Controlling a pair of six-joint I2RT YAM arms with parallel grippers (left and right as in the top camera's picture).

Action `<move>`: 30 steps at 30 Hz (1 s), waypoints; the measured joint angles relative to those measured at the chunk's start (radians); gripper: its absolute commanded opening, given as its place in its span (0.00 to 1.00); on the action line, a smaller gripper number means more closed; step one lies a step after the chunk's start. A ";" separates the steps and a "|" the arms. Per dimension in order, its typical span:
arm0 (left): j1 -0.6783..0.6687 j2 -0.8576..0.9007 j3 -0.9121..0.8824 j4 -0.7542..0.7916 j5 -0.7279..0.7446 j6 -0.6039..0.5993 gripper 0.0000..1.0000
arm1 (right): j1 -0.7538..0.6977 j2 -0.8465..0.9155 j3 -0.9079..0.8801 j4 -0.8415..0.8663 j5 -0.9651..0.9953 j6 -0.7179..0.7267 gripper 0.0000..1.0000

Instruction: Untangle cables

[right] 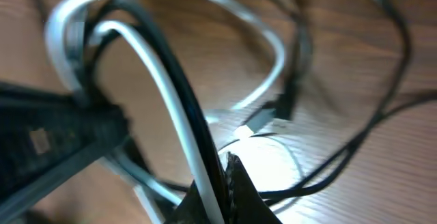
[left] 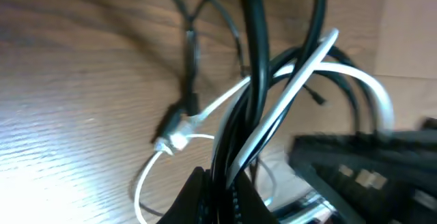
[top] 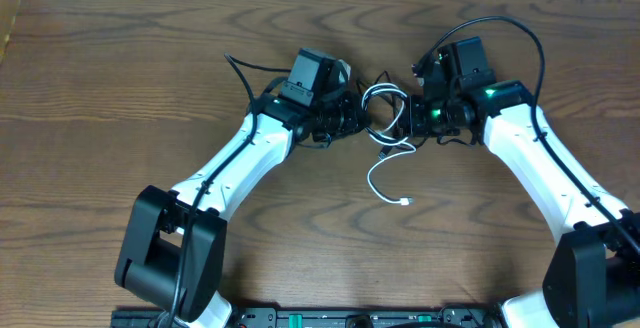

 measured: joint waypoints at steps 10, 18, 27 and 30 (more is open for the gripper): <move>0.053 -0.084 0.000 0.020 0.165 0.000 0.08 | 0.008 0.112 0.000 0.029 0.050 0.002 0.01; 0.072 -0.172 -0.005 0.130 0.279 -0.012 0.08 | 0.013 0.210 0.000 0.065 0.051 0.000 0.01; 0.186 -0.179 -0.010 0.320 0.482 -0.111 0.07 | -0.024 0.219 0.000 0.079 0.061 0.000 0.01; 0.219 -0.180 -0.010 0.254 0.493 -0.071 0.07 | -0.046 0.219 0.000 0.077 0.061 -0.001 0.01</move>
